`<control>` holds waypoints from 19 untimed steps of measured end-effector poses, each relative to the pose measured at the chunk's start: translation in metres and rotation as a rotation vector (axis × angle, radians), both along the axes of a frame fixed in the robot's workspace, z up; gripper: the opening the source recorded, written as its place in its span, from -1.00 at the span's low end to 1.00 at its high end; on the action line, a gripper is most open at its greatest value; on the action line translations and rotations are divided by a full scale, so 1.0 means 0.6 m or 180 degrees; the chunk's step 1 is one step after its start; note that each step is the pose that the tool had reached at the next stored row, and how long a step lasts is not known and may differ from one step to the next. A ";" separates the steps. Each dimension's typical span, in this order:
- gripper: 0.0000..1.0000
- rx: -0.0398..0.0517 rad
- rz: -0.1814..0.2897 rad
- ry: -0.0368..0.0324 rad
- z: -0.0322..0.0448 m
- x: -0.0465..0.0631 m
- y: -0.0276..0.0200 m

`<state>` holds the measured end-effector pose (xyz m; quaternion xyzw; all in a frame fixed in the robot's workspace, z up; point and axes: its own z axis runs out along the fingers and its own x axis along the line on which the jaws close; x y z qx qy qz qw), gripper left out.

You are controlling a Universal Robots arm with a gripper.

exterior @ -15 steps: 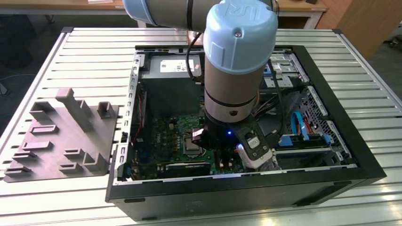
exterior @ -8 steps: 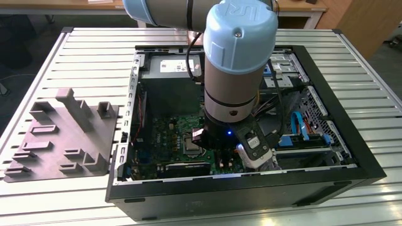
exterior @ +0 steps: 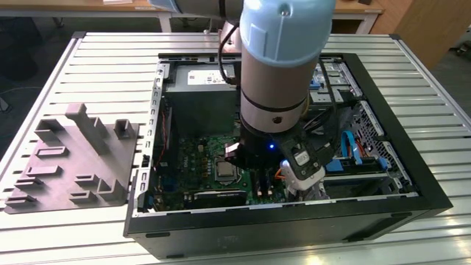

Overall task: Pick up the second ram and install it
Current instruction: 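Press down the second ram until it locks into place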

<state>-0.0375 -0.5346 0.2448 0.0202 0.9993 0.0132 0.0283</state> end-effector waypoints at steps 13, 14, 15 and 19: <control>-0.80 0.0003 0.0000 0.0000 0.011 0.000 0.0134; -0.80 0.0003 0.0000 0.0000 0.011 0.000 0.0181; -0.80 0.0003 0.0000 0.0000 0.011 0.000 0.0234; -0.80 0.0003 0.0000 0.0000 0.011 0.000 0.0445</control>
